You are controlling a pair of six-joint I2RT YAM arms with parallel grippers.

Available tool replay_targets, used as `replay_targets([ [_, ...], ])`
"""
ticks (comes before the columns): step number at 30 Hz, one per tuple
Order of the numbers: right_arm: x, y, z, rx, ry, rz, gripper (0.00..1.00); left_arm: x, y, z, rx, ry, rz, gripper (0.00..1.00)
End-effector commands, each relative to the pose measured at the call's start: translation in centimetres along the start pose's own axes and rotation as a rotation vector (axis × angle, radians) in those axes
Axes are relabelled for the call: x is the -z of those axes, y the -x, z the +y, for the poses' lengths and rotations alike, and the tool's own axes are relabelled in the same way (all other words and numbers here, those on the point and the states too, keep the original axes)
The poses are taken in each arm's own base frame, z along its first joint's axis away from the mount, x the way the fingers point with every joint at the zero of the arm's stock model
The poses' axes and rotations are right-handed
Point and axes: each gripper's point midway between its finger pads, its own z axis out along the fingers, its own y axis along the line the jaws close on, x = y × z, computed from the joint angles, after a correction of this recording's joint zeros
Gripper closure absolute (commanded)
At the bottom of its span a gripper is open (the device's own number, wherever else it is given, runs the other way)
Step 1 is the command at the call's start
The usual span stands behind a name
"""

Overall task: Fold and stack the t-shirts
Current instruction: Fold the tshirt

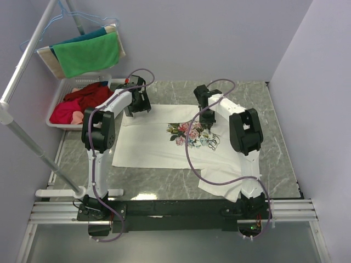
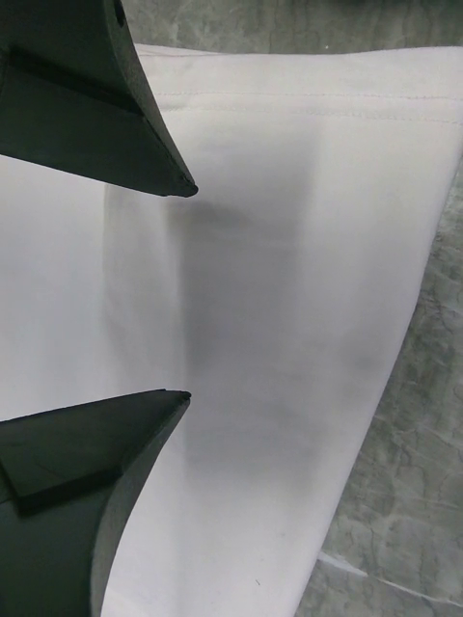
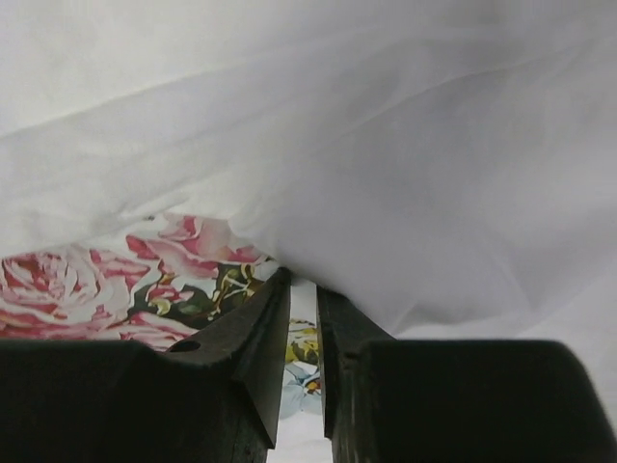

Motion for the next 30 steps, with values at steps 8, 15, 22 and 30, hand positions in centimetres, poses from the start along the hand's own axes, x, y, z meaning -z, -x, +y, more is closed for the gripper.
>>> replay_targets([
  [8,1.8,1.8,-6.8,-0.176,-0.252,-0.085,0.79,2.4,1.9,-0.6,-0.005,-0.028,-0.066,0.13],
  [15,2.9,2.6,-9.2,-0.219,-0.295,-0.114,0.78,1.6,1.4,-0.3,-0.002,-0.002,-0.048,0.13],
  [22,2.5,5.1,-9.7,-0.229,-0.265,-0.148,0.78,1.4,1.2,-0.2,-0.005,-0.003,-0.043,0.13],
  [30,1.6,6.7,-9.0,-0.212,-0.219,-0.163,0.78,1.5,1.1,0.0,-0.007,0.006,-0.043,0.13],
])
